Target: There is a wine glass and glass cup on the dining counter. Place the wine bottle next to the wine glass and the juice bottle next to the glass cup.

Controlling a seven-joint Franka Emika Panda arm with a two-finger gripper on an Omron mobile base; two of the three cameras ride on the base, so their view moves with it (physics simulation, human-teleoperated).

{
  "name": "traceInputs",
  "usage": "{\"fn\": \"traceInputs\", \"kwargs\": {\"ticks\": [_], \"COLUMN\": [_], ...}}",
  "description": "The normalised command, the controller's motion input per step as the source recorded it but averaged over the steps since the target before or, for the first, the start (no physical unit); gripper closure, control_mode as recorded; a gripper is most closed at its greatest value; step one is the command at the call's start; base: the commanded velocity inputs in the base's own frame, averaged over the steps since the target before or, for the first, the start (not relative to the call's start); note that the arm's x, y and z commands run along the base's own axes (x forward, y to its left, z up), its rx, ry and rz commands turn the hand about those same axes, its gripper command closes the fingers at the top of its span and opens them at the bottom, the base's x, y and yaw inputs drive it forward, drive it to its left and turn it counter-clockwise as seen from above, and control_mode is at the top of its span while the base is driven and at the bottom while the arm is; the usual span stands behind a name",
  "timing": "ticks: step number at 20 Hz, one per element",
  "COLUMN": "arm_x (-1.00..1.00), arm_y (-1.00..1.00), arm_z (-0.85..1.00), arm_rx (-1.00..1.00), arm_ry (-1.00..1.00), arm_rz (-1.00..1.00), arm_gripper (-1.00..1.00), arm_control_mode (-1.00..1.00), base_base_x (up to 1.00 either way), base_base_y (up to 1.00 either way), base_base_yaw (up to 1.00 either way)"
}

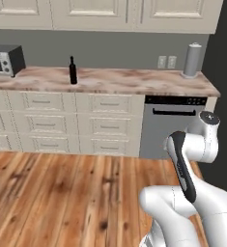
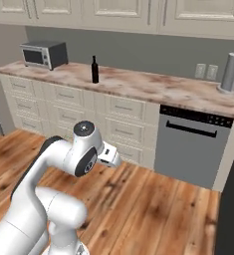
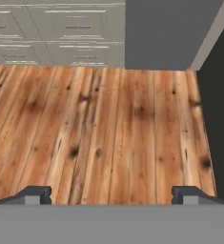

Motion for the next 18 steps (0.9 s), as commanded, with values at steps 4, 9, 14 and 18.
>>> {"fn": "traceInputs", "kwargs": {"ticks": [4,9,14,18], "arm_x": [0.00,0.00,0.00,0.00], "arm_y": [0.00,0.00,0.00,0.00], "arm_z": [0.00,0.00,0.00,0.00], "arm_rx": [0.00,0.00,0.00,0.00], "arm_ry": [0.00,0.00,0.00,0.00], "arm_rz": [0.00,0.00,0.00,0.00], "arm_gripper": [-1.00,-1.00,-1.00,-1.00], "arm_control_mode": [1.00,1.00,1.00,1.00], "base_base_x": [0.93,0.79,0.70,0.72], "base_base_y": [0.27,0.51,0.58,0.54], "base_base_yaw": [-0.02,-0.02,-0.02,-0.06]}}
